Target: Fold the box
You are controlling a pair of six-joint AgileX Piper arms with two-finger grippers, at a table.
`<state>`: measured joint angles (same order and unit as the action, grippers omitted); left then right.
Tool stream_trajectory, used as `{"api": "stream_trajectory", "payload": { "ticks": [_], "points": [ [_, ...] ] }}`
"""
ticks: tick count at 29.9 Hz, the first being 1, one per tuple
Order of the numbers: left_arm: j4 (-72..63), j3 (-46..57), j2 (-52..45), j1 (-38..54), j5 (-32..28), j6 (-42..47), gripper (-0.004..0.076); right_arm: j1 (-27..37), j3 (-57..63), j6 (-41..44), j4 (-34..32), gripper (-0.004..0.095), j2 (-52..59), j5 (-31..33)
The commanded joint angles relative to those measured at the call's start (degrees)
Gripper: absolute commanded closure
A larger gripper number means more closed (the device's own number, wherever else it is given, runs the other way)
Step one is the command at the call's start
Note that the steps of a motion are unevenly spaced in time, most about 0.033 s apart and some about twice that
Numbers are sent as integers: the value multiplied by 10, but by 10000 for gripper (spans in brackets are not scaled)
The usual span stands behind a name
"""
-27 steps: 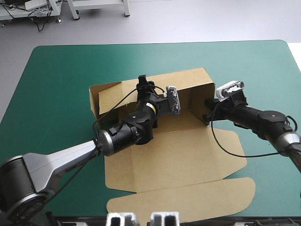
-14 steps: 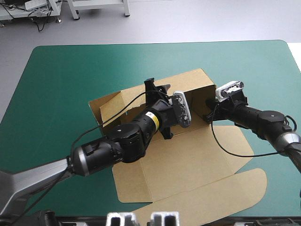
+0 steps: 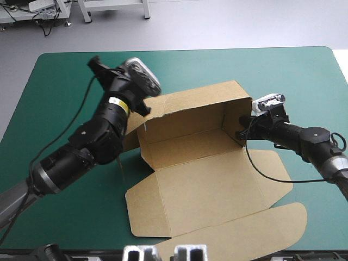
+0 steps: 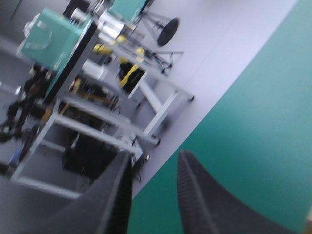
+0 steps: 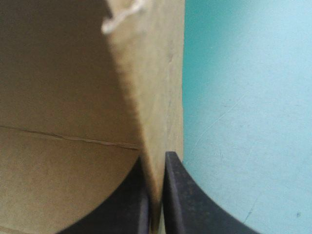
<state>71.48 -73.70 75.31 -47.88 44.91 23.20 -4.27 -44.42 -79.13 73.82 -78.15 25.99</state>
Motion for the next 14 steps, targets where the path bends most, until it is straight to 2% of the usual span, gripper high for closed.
{"api": "stream_trajectory", "payload": {
  "ticks": [1,5,7,10,14],
  "points": [
    [37,-16,-28,94,-7,83,638,-4,-47,119,-69,906,42,16],
    [29,-16,-37,205,-19,148,734,-4,-109,312,-245,906,49,74],
    [14,-16,-41,259,-25,166,733,-4,-147,388,-314,906,48,120],
    [-59,-16,-43,340,-52,157,732,-4,-210,456,-364,906,44,182],
    [-247,-15,-43,448,-93,65,732,-4,-308,536,-419,907,17,258]
  ]
}}
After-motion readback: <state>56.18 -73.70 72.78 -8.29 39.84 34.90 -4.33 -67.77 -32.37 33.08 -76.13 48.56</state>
